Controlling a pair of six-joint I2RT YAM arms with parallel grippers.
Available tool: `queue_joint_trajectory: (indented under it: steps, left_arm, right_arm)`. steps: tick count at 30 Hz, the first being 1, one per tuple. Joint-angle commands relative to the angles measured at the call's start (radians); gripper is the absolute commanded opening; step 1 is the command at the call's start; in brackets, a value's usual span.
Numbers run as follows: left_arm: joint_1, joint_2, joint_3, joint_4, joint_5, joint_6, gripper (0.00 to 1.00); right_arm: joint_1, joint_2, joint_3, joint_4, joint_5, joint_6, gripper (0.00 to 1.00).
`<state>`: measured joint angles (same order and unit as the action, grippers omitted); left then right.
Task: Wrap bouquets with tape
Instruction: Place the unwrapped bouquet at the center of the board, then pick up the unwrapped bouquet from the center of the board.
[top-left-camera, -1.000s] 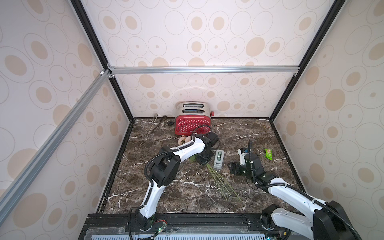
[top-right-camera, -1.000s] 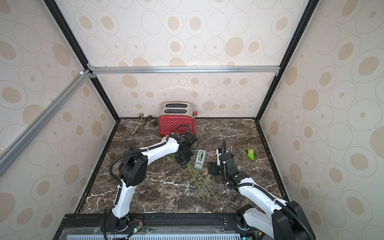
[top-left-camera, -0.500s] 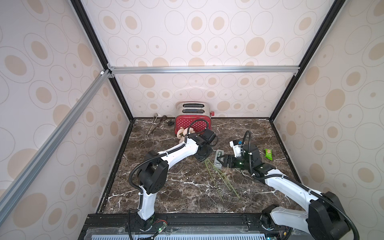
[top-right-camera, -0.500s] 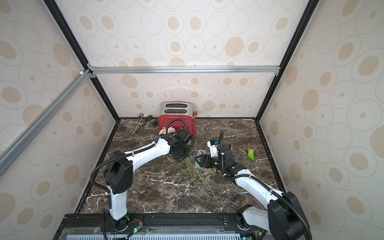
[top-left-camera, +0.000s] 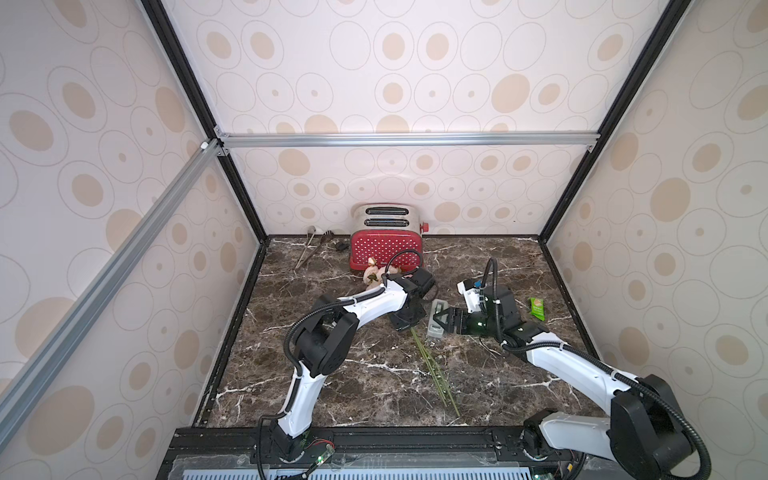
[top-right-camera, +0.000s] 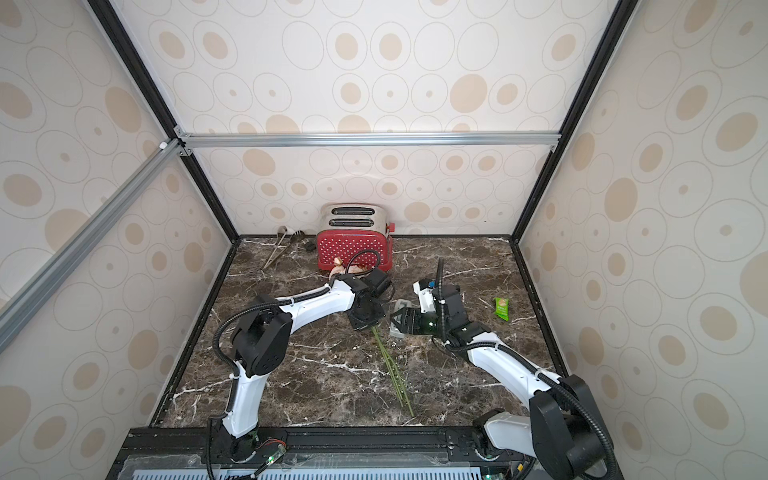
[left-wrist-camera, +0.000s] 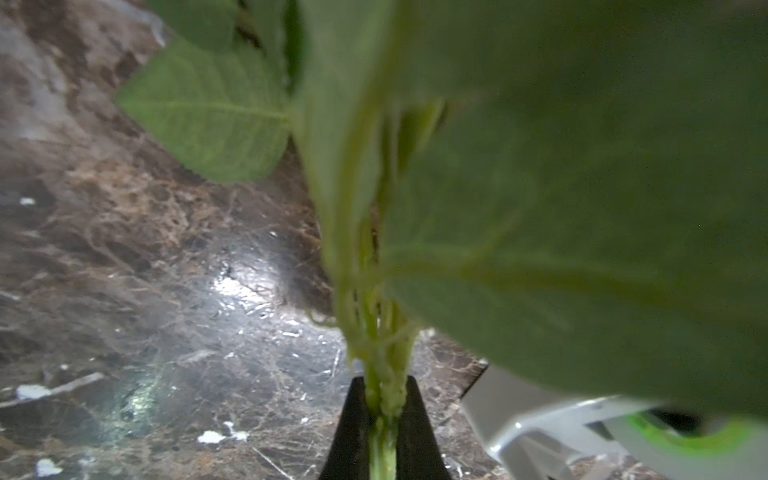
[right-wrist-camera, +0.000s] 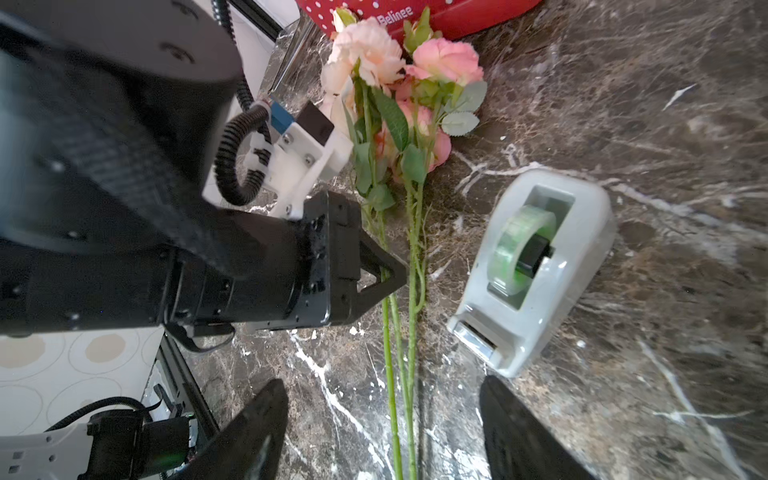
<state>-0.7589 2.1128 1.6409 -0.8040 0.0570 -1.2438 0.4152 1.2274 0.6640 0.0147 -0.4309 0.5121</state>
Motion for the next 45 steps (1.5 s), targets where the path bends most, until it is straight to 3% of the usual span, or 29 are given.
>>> queue_joint_trajectory:
  steps: [1,8,15,18,24,30,39,45]
  left_arm:
    - [-0.007,0.003,0.016,-0.053,-0.034,0.049,0.0]
    - [-0.006,-0.002,0.007,-0.04,-0.017,0.0,0.0]
    - [-0.006,-0.044,-0.097,0.041,0.003,-0.105,0.0]
    - [-0.006,-0.051,-0.106,0.061,0.015,-0.119,0.14]
    - [-0.008,-0.065,-0.065,0.031,0.001,-0.112,0.19]
    - [-0.019,-0.062,-0.061,0.03,0.013,-0.086,0.34]
    - [-0.04,-0.081,-0.05,0.037,-0.027,-0.085,0.37]
    - [-0.04,-0.05,-0.053,0.042,0.005,-0.059,0.39]
  right_arm:
    - [-0.007,-0.035,-0.031,-0.015,0.025,-0.009,0.75]
    - [-0.015,-0.06,-0.057,-0.014,0.034,-0.009,0.75]
    - [-0.018,-0.074,-0.075,-0.01,0.033,-0.009,0.75]
    - [-0.021,-0.08,-0.081,-0.011,0.032,-0.009,0.75]
    - [-0.026,-0.089,-0.092,-0.005,0.032,-0.007,0.75]
    - [-0.028,-0.089,-0.107,0.011,0.032,-0.001,0.75]
    - [-0.033,-0.088,-0.113,0.013,0.029,-0.001,0.75]
    - [-0.033,-0.073,-0.107,0.018,0.024,0.0,0.75]
